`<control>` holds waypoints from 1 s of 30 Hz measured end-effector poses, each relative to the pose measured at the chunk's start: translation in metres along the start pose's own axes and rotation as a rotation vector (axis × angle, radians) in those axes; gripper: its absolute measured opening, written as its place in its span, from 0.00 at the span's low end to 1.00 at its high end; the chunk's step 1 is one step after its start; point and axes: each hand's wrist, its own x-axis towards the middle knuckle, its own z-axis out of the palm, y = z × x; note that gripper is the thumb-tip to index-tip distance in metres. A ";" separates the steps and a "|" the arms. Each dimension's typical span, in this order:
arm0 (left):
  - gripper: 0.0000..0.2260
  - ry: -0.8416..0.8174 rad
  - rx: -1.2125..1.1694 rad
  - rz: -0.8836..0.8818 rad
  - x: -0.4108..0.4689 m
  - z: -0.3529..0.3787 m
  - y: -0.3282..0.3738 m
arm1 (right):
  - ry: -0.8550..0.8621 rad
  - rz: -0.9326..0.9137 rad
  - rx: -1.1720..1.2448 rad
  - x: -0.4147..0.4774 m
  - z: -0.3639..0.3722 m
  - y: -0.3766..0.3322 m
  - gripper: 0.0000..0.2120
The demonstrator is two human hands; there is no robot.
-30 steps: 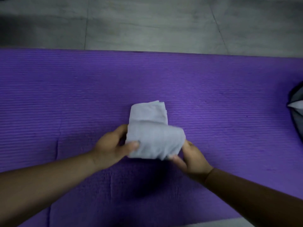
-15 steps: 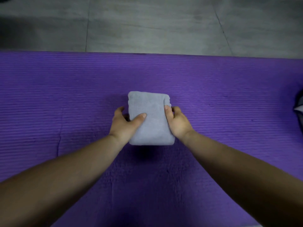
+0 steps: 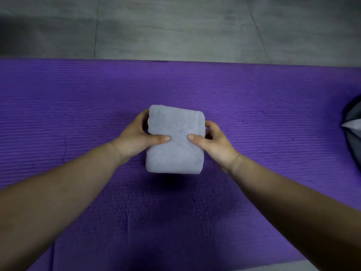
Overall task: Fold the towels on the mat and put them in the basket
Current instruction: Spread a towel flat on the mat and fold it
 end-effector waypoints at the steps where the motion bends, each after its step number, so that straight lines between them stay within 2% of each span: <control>1: 0.39 -0.018 -0.004 0.010 -0.001 0.002 0.001 | 0.018 -0.007 -0.001 -0.002 -0.002 0.002 0.18; 5: 0.43 -0.089 -0.026 -0.014 -0.005 0.009 -0.002 | 0.080 -0.013 -0.002 -0.011 -0.004 0.016 0.18; 9: 0.44 -0.177 0.020 -0.092 -0.012 0.012 -0.008 | 0.082 -0.003 0.078 -0.017 -0.004 0.022 0.30; 11: 0.41 -0.182 0.048 -0.091 -0.012 0.012 -0.009 | 0.034 0.040 0.120 -0.014 -0.006 0.018 0.35; 14: 0.41 -0.173 0.083 -0.059 -0.017 0.012 -0.007 | -0.070 0.029 0.095 -0.012 -0.009 0.007 0.20; 16: 0.38 -0.141 0.119 0.013 -0.025 0.009 -0.005 | -0.063 -0.046 0.036 -0.018 -0.007 0.003 0.17; 19: 0.31 -0.081 0.227 0.183 -0.034 -0.004 0.006 | 0.000 -0.274 -0.118 -0.030 -0.002 -0.002 0.21; 22: 0.29 0.026 0.332 0.314 -0.021 -0.024 0.034 | -0.002 -0.440 -0.221 -0.018 0.002 -0.035 0.23; 24: 0.30 0.103 0.325 0.374 -0.005 -0.035 0.063 | 0.058 -0.520 -0.238 0.000 0.005 -0.069 0.20; 27: 0.36 0.172 0.244 0.438 0.003 -0.044 0.095 | 0.128 -0.630 -0.229 0.013 0.009 -0.108 0.20; 30: 0.30 0.140 0.135 0.423 -0.011 -0.044 0.093 | 0.125 -0.684 -0.257 -0.004 0.009 -0.110 0.20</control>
